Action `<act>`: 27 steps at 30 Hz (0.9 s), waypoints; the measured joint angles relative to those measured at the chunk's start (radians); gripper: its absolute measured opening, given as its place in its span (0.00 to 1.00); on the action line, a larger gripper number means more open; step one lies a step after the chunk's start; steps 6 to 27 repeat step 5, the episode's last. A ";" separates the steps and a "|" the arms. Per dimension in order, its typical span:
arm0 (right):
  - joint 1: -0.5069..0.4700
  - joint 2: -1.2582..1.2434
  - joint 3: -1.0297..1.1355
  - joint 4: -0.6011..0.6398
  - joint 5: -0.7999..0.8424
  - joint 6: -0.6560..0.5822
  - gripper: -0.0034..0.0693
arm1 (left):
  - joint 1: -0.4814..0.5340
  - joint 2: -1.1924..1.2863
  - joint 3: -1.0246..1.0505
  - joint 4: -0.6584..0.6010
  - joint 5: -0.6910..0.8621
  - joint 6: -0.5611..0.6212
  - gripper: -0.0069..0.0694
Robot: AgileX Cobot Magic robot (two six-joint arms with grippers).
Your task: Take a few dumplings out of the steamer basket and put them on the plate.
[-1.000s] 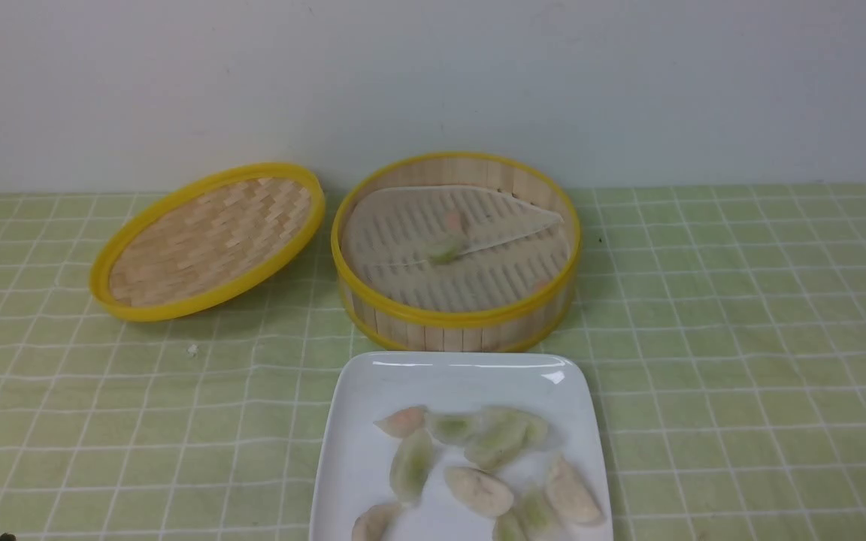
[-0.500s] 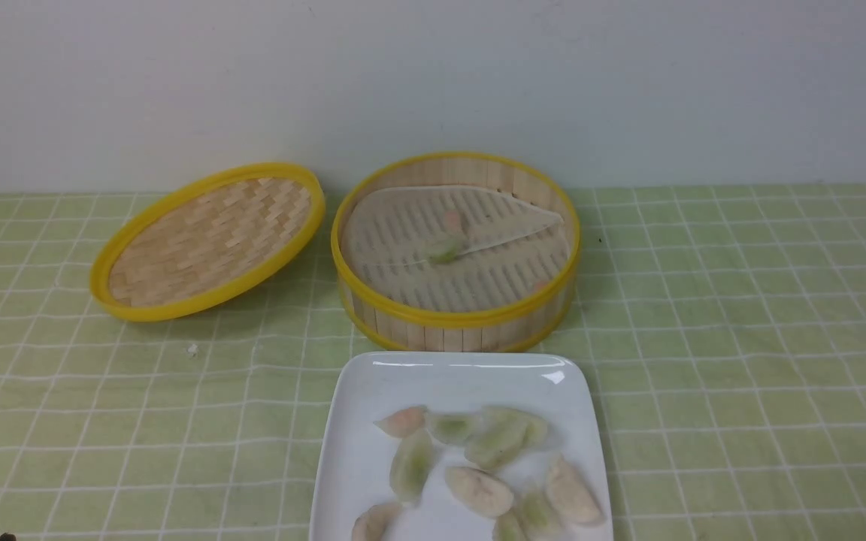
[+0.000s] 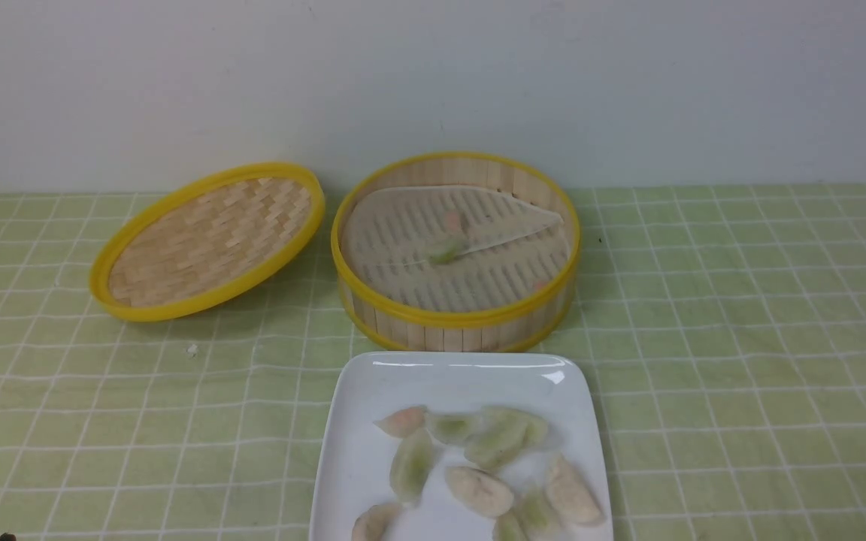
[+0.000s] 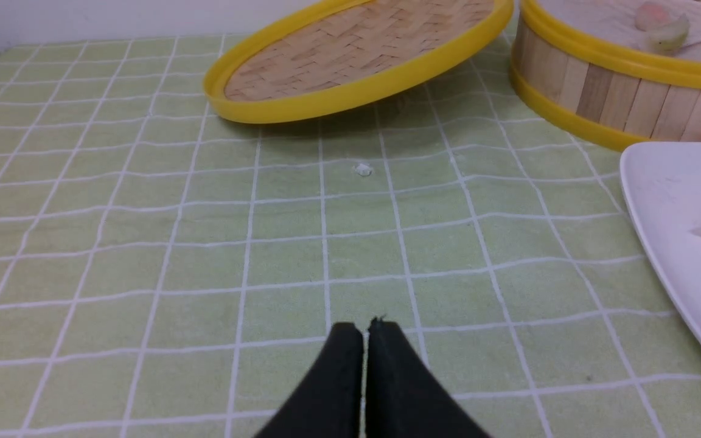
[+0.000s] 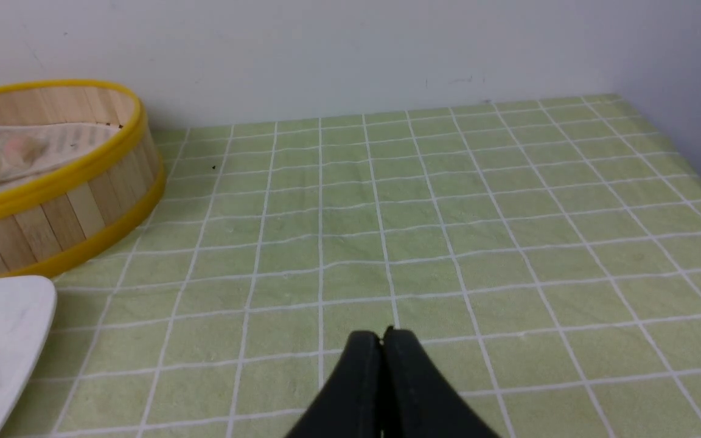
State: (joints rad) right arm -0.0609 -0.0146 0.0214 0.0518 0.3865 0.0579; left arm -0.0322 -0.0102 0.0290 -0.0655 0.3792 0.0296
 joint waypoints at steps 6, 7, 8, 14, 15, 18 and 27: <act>0.000 0.000 0.000 0.000 0.000 0.000 0.03 | 0.000 0.000 0.000 0.000 0.000 0.000 0.08; 0.000 0.000 0.000 0.000 0.000 0.000 0.03 | 0.000 0.000 0.000 0.000 0.000 0.000 0.08; 0.000 0.000 0.000 0.000 0.000 0.000 0.03 | 0.000 0.000 0.000 0.000 0.000 0.000 0.08; 0.000 0.000 0.000 0.000 0.000 0.000 0.03 | 0.000 0.000 0.000 0.000 0.000 0.000 0.08; 0.000 0.000 0.000 0.000 0.000 0.000 0.03 | 0.000 0.000 0.000 0.000 0.000 0.000 0.08; 0.000 0.000 0.000 0.000 0.000 0.000 0.03 | 0.000 0.000 0.000 0.000 0.000 0.000 0.08; 0.000 0.000 0.000 0.000 0.000 0.000 0.03 | 0.000 0.000 0.000 0.000 0.000 0.000 0.08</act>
